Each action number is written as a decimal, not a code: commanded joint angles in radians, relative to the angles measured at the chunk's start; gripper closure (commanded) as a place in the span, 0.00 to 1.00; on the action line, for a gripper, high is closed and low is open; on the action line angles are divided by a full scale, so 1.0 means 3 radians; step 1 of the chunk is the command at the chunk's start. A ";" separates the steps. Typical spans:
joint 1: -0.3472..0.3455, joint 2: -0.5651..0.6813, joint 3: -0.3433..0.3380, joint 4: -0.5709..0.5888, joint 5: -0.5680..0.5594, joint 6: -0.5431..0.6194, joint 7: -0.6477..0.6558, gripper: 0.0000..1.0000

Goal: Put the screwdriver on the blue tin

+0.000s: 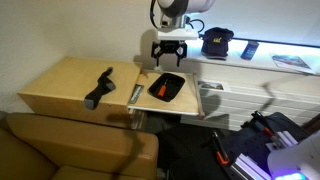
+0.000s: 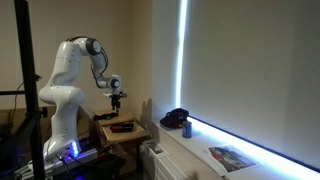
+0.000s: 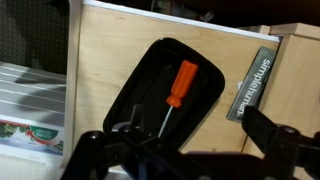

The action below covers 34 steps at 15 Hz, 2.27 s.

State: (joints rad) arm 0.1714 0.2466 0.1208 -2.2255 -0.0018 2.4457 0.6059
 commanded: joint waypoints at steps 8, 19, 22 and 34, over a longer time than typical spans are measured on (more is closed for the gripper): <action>0.0082 0.0287 -0.0080 0.0029 0.0084 0.0310 0.0145 0.00; 0.0509 0.1227 -0.0487 0.0270 0.0069 0.1180 0.0511 0.00; 0.0648 0.1410 -0.0592 0.0416 0.0046 0.1185 0.0544 0.00; 0.0684 0.1780 -0.0636 0.0778 0.0226 0.1090 0.0540 0.54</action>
State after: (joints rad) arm 0.3896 0.7566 -0.0747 -2.0203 0.0413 2.7863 0.7728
